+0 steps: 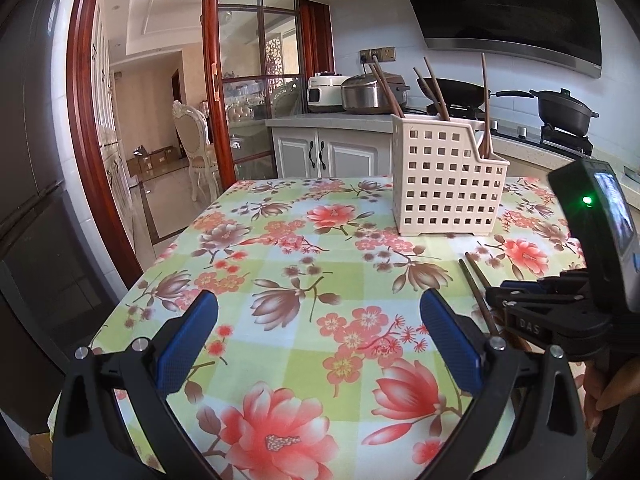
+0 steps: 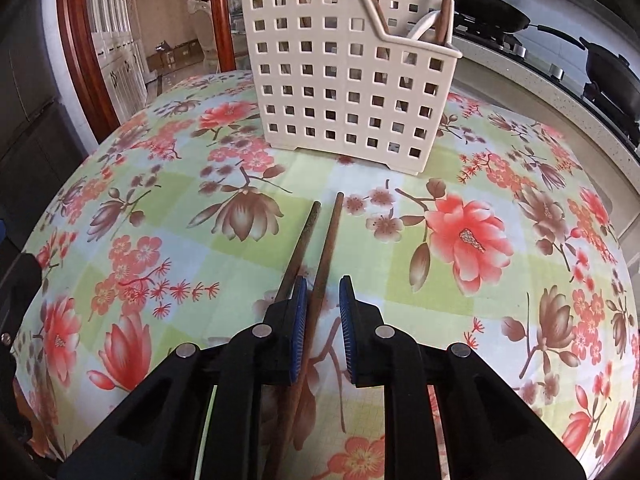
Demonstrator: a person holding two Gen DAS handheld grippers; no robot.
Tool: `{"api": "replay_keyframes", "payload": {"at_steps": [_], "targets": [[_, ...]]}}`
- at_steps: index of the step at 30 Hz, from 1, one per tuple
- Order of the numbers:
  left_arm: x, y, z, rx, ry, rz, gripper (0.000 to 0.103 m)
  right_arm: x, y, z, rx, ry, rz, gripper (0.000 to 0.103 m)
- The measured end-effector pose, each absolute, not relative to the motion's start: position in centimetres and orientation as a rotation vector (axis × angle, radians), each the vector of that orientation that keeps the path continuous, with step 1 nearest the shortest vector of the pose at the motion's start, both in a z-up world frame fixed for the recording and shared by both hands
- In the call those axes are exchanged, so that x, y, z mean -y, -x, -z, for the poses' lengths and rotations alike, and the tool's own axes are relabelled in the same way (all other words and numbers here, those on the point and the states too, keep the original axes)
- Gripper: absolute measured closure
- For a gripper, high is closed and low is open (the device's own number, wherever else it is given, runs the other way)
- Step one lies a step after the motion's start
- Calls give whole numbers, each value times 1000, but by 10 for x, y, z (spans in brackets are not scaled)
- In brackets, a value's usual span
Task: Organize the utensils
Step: 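Move both open tools down toward the last chopsticks on the table, then grasp a brown chopstick with the right tool while the left tool grasps the other chopstick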
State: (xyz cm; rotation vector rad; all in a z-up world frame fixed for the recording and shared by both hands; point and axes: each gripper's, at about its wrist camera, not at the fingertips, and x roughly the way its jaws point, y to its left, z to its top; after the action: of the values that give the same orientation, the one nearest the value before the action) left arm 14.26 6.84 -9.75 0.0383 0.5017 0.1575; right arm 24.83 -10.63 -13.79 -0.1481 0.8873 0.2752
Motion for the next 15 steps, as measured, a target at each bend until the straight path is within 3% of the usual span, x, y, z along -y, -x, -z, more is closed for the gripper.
{"api": "replay_keyframes", "payload": {"at_steps": [5, 7, 15], "targets": [[-65, -143, 98, -509, -54, -151, 5, 103, -256, 138, -889, 157, -281, 86], [-63, -143, 98, -518, -59, -145, 5, 105, -257, 138, -891, 157, -284, 93], [-45, -159, 105, -628, -28, -50, 5, 143, -241, 134, -873, 76, -274, 95]]}}
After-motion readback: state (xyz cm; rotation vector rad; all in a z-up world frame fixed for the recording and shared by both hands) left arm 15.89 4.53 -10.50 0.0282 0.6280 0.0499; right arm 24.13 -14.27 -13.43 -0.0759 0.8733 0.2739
